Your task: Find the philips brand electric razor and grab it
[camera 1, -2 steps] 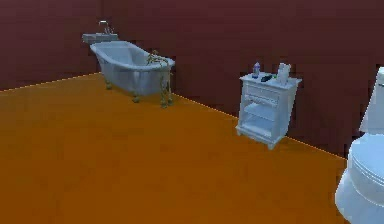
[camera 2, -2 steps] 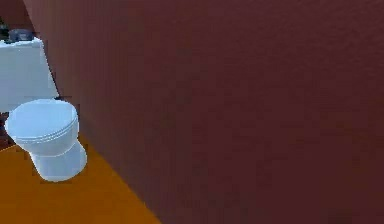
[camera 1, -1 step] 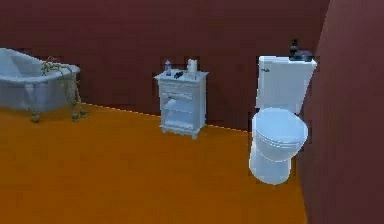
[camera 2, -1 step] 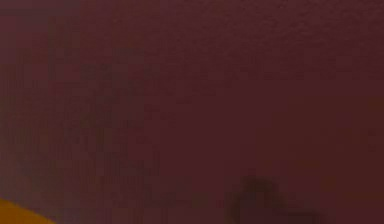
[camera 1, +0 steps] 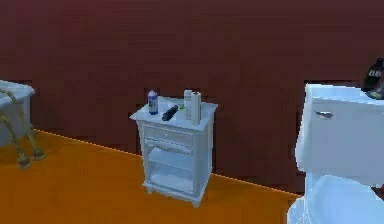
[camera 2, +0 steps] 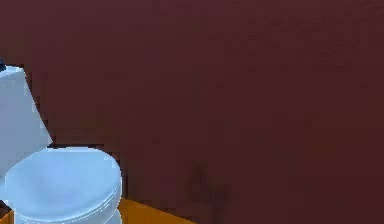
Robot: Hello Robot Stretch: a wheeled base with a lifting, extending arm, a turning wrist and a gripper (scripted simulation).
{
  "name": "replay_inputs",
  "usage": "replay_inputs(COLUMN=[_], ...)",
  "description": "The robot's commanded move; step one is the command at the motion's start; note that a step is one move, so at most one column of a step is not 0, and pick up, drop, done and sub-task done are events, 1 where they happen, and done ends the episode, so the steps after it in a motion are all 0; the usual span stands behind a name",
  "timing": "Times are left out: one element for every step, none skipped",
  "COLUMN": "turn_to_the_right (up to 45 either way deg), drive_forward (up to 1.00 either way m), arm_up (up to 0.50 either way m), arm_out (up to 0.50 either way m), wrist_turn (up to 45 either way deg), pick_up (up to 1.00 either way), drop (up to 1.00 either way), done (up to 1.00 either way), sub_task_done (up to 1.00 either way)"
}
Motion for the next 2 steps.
replay_inputs(turn_to_the_right=[3.0,0.0], drive_forward=[0.0,0.5], arm_up=[0.0,0.0], arm_out=[0.0,0.0], wrist_turn=[0.0,0.0], pick_up=[0.0,0.0], drop=[0.0,0.0], done=[0.0,0.0], sub_task_done=[0.0,0.0])
